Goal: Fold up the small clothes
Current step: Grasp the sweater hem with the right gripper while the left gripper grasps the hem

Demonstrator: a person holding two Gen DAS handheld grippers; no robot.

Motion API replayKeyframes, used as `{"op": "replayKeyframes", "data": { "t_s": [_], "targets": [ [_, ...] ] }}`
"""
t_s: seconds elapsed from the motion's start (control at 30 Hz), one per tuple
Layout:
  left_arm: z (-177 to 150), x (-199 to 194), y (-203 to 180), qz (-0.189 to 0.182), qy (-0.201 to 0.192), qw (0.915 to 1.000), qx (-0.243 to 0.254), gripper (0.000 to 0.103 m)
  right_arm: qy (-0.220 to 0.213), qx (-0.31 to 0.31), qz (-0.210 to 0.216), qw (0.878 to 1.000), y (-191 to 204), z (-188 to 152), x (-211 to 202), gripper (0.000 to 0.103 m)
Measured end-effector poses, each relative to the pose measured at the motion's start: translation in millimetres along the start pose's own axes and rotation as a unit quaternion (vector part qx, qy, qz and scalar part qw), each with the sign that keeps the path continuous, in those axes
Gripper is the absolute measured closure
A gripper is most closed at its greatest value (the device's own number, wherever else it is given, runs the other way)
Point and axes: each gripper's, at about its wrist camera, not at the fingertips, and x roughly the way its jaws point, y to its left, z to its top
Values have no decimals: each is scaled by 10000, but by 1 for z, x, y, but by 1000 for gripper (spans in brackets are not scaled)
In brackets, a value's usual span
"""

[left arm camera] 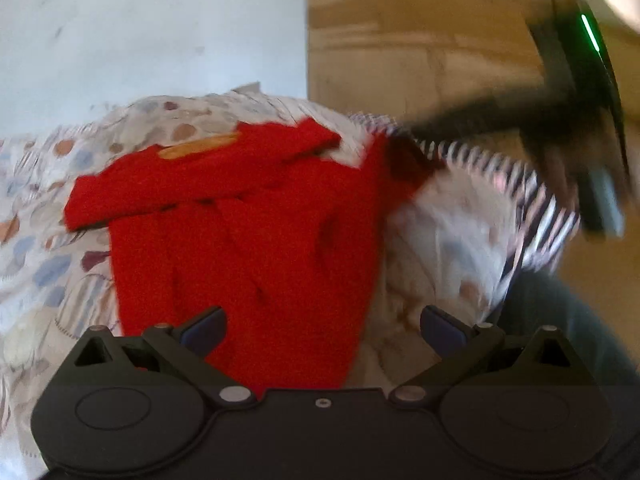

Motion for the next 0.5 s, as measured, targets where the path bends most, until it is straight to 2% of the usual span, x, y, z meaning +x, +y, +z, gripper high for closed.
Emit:
{"op": "replayKeyframes", "data": {
  "t_s": [0.07, 0.13, 0.23, 0.3, 0.37, 0.47, 0.5],
  "targets": [
    [-2, 15, -13, 252, 145, 9993, 217, 1, -17, 145, 30, 9999, -7, 7, 6, 95],
    [-2, 28, -18, 510, 318, 9980, 214, 3, -60, 279, 64, 9996, -12, 12, 9, 95],
    [5, 43, -11, 886, 618, 9942, 0, 19, -140, 420, 52, 9990, -19, 17, 9, 95],
    [7, 42, 3, 1045, 659, 9921, -205, 29, -197, 424, -26, 9989, -21, 17, 5, 95],
    [6, 38, 16, 1312, 690, 9888, -194, 47, -247, 518, -104, 9983, -26, 16, 1, 96],
    [1, 25, 30, 1637, 687, 9841, -49, 60, -280, 662, -160, 9973, -31, 13, -5, 96],
    [-2, 19, 33, 1752, 675, 9822, 3, 61, -295, 688, -200, 9970, -31, 11, -7, 96]
  ]
}}
